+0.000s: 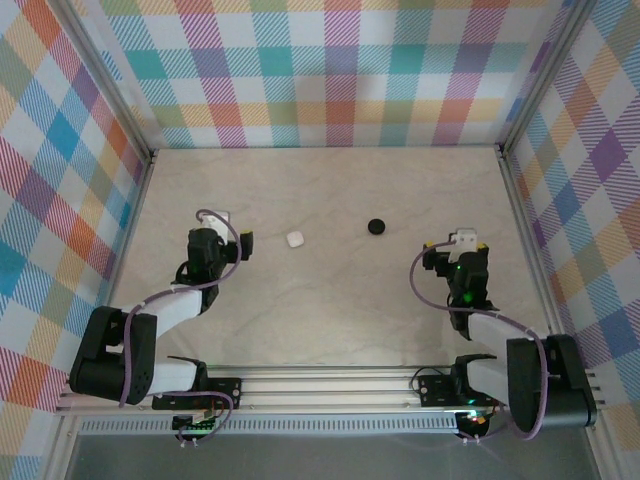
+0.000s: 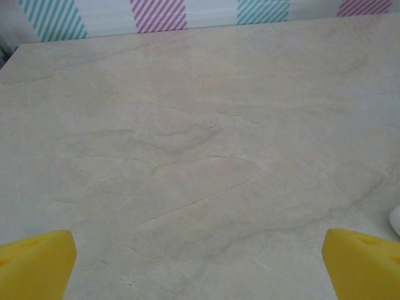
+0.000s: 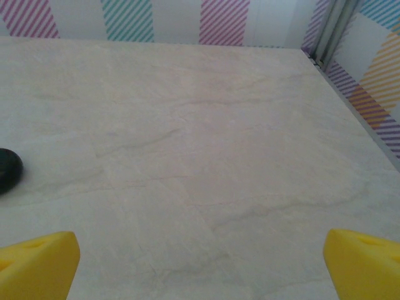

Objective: Insert the wireless bluetooth earbuds into the charging case

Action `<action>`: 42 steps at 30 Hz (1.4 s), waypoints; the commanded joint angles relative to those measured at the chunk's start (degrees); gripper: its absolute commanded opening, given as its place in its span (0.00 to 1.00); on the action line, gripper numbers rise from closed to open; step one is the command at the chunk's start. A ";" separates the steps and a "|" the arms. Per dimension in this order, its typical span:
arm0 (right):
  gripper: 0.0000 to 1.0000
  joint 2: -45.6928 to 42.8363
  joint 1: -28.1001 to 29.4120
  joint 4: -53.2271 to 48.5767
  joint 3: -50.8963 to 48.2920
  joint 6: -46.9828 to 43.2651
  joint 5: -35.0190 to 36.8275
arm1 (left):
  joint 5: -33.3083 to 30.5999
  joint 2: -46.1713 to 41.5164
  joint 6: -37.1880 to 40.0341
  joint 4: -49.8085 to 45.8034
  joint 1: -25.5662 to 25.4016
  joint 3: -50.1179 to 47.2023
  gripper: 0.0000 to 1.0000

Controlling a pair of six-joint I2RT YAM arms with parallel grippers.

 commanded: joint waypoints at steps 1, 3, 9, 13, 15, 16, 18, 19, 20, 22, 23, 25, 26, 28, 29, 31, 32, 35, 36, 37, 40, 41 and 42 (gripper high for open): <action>1.00 3.65 -0.29 10.00 0.39 1.95 -4.63 | 1.05 0.59 -2.07 5.15 1.92 -1.41 1.00; 1.00 7.35 -0.39 14.05 0.93 2.34 -5.49 | 1.08 2.93 -2.54 9.68 2.32 -3.30 1.00; 1.00 20.84 -0.73 26.20 1.32 3.50 -2.92 | 3.09 12.52 -1.93 16.42 2.68 -2.91 1.00; 1.00 20.81 -1.34 18.25 5.48 5.28 -0.57 | 5.55 14.43 -4.96 14.03 5.87 -0.81 1.00; 1.00 21.34 -2.18 9.24 10.66 5.98 -1.66 | 5.61 14.43 -4.95 14.06 5.89 -0.88 1.00; 1.00 21.24 -2.36 7.31 11.55 6.05 -2.16 | 5.50 14.36 -4.93 13.96 5.89 -0.84 1.00; 0.99 21.30 -2.45 8.13 11.27 5.98 -2.25 | 5.52 14.37 -4.85 14.05 5.89 -0.85 1.00; 1.00 21.34 -2.49 8.50 11.05 5.89 -2.44 | 5.50 14.39 -4.87 14.08 5.89 -0.89 1.00; 1.00 21.48 -2.47 8.76 11.06 5.88 -2.37 | 5.53 14.36 -4.83 13.99 5.82 -0.89 1.00; 1.00 21.34 -2.44 8.36 11.16 5.80 -2.64 | 5.57 14.36 -4.86 14.02 5.86 -0.86 1.00; 1.00 21.33 -2.46 8.51 11.16 5.79 -2.63 | 5.54 14.36 -4.83 14.03 5.79 -0.87 1.00; 1.00 21.32 -2.49 8.46 11.16 5.78 -2.64 | 5.55 14.36 -4.87 14.02 5.87 -0.80 1.00; 1.00 21.26 -2.49 8.31 11.16 5.79 -2.64 | 5.50 14.36 -4.87 14.11 5.79 -0.87 1.00; 1.00 21.30 -2.41 8.36 11.16 5.80 -2.64 | 5.45 14.36 -4.87 14.02 5.77 -0.81 1.00; 1.00 21.30 -2.47 8.29 11.16 5.79 -2.64 | 5.50 14.36 -4.83 14.04 5.81 -0.87 1.00; 1.00 21.30 -2.46 8.30 11.16 5.80 -2.64 | 5.50 14.36 -4.87 14.10 5.79 -0.80 1.00; 1.00 21.29 -2.48 8.23 11.16 5.80 -2.64 | 5.49 14.36 -4.87 14.09 5.81 -0.86 1.00; 0.99 21.29 -2.48 8.34 11.16 5.75 -2.64 | 5.49 14.36 -4.86 14.09 5.81 -0.88 1.00; 1.00 21.30 -2.44 8.39 11.16 5.72 -2.64 | 5.49 14.36 -4.87 14.02 5.81 -0.83 1.00; 1.00 21.28 -2.42 8.32 11.16 5.71 -2.71 | 5.50 14.36 -4.84 14.07 5.81 -0.84 1.00; 1.00 21.57 -2.50 7.69 11.60 5.62 -3.59 | 5.45 14.32 -4.79 14.02 5.80 -0.85 1.00; 1.00 21.57 -2.58 7.77 11.52 5.63 -3.69 | 5.47 14.36 -4.79 14.03 5.78 -0.84 1.00; 1.00 21.57 -2.62 7.98 11.45 5.62 -3.60 | 5.47 14.36 -4.79 14.06 5.80 -0.84 1.00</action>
